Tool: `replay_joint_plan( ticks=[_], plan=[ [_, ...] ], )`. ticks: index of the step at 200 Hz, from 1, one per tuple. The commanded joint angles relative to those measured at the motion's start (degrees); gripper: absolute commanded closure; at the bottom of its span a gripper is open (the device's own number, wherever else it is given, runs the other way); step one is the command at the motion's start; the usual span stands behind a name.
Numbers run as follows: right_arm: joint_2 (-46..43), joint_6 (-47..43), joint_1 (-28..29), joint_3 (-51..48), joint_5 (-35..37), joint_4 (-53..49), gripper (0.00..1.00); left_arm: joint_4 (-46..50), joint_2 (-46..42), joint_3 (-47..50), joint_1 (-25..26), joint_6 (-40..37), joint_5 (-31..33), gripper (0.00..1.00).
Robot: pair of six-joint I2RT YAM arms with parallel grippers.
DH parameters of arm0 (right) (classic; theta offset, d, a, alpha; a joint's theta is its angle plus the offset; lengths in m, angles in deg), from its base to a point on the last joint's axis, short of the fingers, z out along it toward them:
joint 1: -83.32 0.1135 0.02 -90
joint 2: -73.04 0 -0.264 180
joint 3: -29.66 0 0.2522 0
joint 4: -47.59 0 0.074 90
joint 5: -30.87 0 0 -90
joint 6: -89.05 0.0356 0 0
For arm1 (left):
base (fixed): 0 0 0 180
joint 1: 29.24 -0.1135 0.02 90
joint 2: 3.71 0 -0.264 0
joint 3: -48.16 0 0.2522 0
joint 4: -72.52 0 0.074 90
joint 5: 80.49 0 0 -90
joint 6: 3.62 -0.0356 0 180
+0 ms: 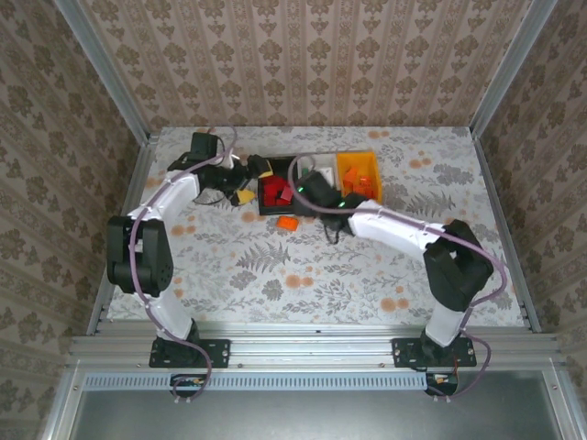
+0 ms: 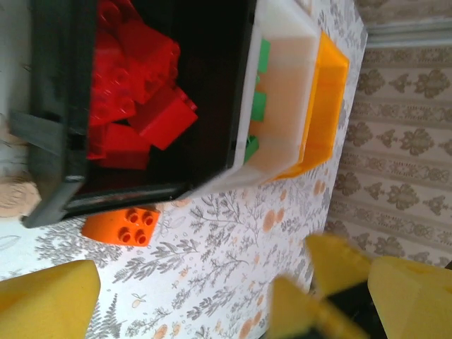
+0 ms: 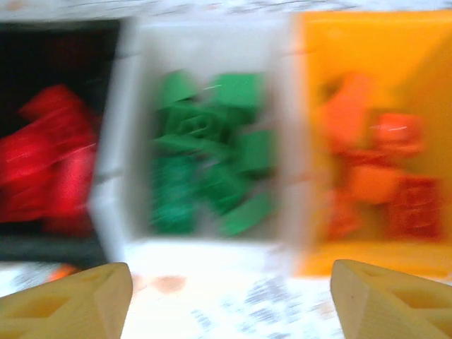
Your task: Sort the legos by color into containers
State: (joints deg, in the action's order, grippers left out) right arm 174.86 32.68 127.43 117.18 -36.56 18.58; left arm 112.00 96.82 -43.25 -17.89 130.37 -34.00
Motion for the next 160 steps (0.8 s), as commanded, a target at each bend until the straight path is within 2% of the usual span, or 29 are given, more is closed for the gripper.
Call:
replay_joint_plan(
  ticks=[1,29,63,109,137,160],
  plan=[
    [6.3,10.4,2.5,1.2,2.7,1.1,0.18,-0.2,-2.1,0.4,-1.4,1.0,0.5,0.01],
    [12.6,14.1,5.2,7.3,3.2,-1.9,0.13,-0.3,-1.9,0.5,-1.7,1.1,0.3,0.01],
    [17.2,14.7,5.0,11.8,4.5,-3.5,0.09,-0.3,-2.4,0.4,-1.8,1.1,0.3,0.01],
    [22.3,14.2,4.7,17.0,5.2,-6.9,0.12,-0.7,-2.4,0.4,-1.9,1.4,-0.2,0.01],
    [22.7,15.0,4.7,16.3,4.7,-6.7,0.17,-0.7,-2.5,0.4,-2.0,1.5,-0.3,0.01],
    [22.8,14.9,4.9,16.0,4.9,-6.4,0.18,-0.8,-2.4,0.5,-2.1,1.6,-0.3,0.01]
  ],
)
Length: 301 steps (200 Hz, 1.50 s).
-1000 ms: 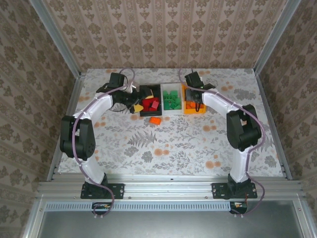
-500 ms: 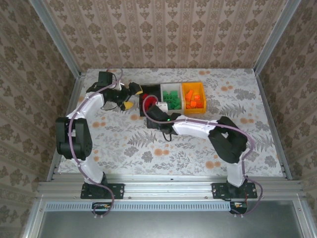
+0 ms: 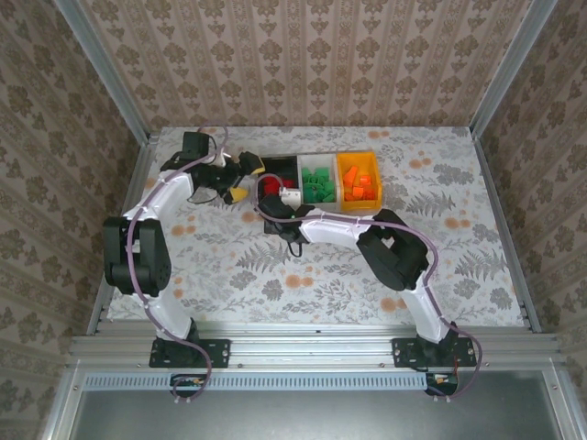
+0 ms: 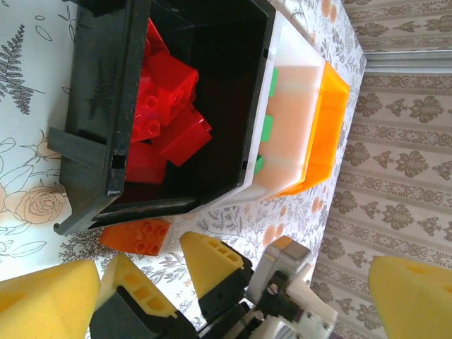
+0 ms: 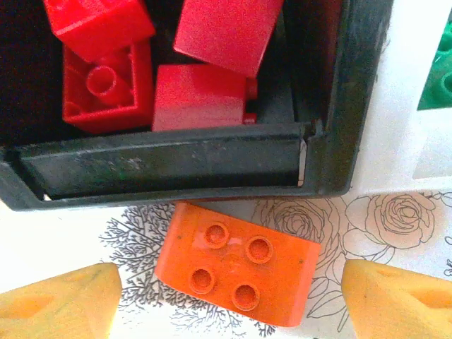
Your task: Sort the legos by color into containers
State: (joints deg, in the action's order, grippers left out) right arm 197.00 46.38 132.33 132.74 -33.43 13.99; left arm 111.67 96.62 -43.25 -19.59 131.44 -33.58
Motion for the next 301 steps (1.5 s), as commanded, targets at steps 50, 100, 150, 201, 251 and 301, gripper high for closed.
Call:
replay_joint_plan(
  ticks=[50,100,150,201,251,301],
  plan=[
    [5.0,0.9,-0.3,4.6,3.0,-4.3,0.18,-0.7,-2.0,0.6,-0.4,0.6,-0.9,0.01],
    [5.7,-0.2,-0.2,5.0,3.4,-4.6,0.27,-0.7,-1.9,0.5,-0.4,0.6,-1.0,0.01],
    [2.6,-0.4,0.1,-0.1,2.3,-1.9,0.39,-0.8,-1.9,0.5,-0.5,0.7,-1.1,0.01],
    [-3.7,-1.6,1.1,-6.9,2.9,0.9,0.41,-1.0,-1.9,0.7,-0.4,0.8,-1.0,0.01],
    [-9.6,-3.2,1.7,-12.2,3.8,2.7,0.41,-1.1,-1.9,0.8,-0.3,0.8,-1.0,0.01],
    [-9.9,-3.1,1.7,-14.1,2.4,2.5,0.41,-1.0,-1.8,0.8,-0.1,0.7,-0.9,0.01]
  ],
)
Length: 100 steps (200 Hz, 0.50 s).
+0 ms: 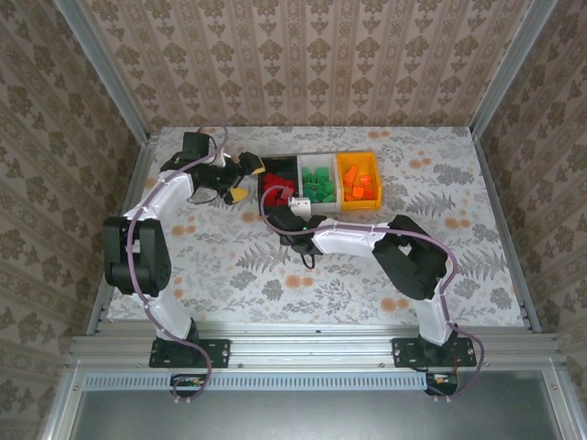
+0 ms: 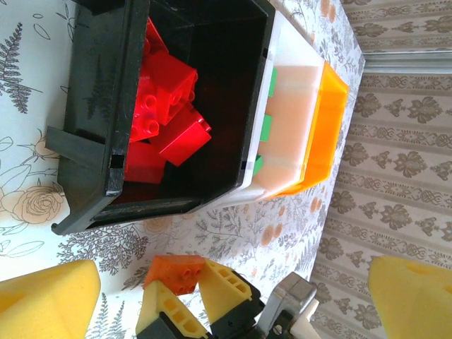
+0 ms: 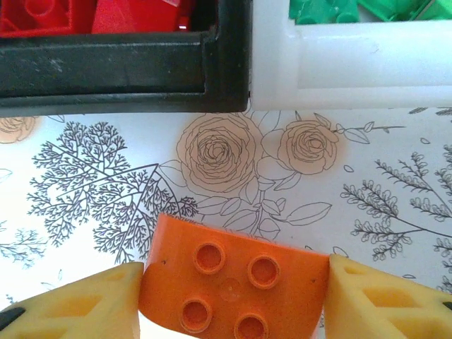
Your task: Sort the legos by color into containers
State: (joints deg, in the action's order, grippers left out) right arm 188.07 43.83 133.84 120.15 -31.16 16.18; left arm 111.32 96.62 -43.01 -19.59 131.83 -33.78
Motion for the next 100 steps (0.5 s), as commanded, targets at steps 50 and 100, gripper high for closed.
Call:
replay_joint_plan(
  ticks=[50,100],
  plan=[
    [-3.1,-1.7,0.1,-4.1,1.1,1.8,0.41,-0.7,-1.5,0.5,-0.1,0.2,-0.8,0.01],
    [-5.1,-4.5,-0.2,-3.8,2.4,1.5,0.41,-0.6,-1.6,0.4,0.0,0.2,-0.7,0.01]
  ],
)
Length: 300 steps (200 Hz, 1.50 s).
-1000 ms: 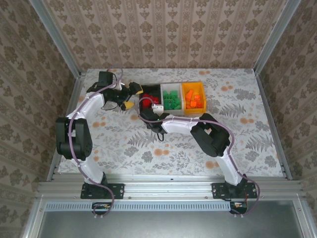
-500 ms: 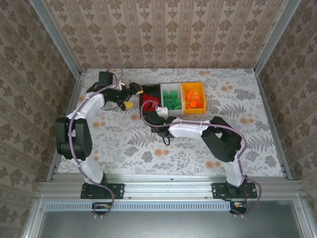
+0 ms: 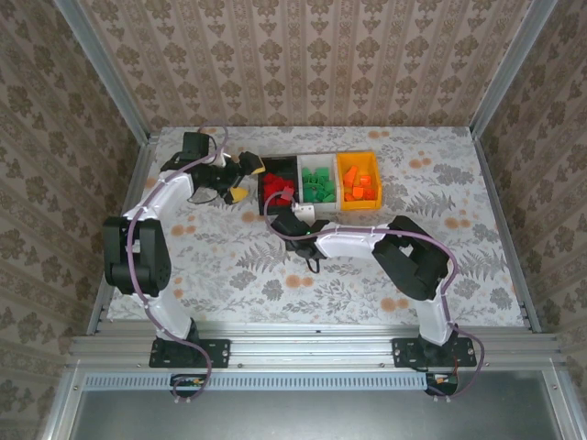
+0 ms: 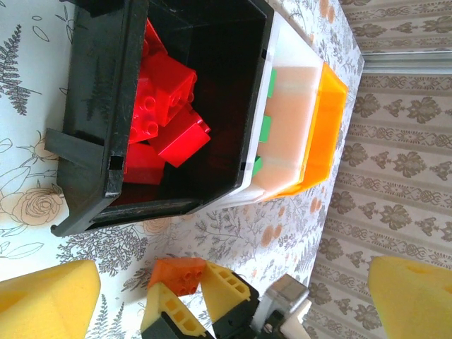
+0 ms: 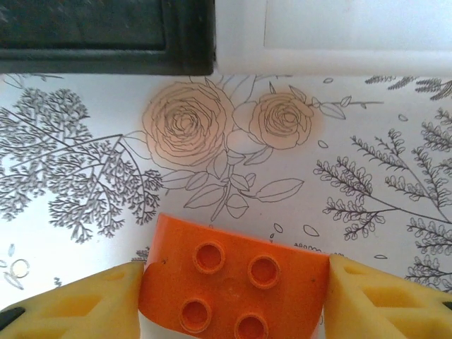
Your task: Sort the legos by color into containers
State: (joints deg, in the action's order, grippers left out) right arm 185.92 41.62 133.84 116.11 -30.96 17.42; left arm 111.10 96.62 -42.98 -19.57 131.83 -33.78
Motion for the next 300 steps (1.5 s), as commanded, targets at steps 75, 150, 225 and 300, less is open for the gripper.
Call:
replay_joint_plan(
  ticks=[75,150,225,300],
  plan=[
    [-9.0,-7.9,-6.0,0.9,3.2,-0.1,0.41,-0.4,-1.5,0.4,0.3,0.1,-0.7,0.01],
    [-5.3,-12.9,-22.3,10.0,-2.9,-2.5,0.41,-0.2,-1.1,0.2,1.0,-0.2,-0.7,0.01],
    [2.4,-12.9,-29.6,19.0,-8.2,-6.0,0.34,-0.1,-0.4,0.0,1.1,-0.3,-1.0,0.01],
    [-1.5,-13.2,-30.3,18.3,-6.7,-6.5,0.22,-0.1,-0.4,0.0,1.4,-0.4,-1.0,0.01]
  ],
)
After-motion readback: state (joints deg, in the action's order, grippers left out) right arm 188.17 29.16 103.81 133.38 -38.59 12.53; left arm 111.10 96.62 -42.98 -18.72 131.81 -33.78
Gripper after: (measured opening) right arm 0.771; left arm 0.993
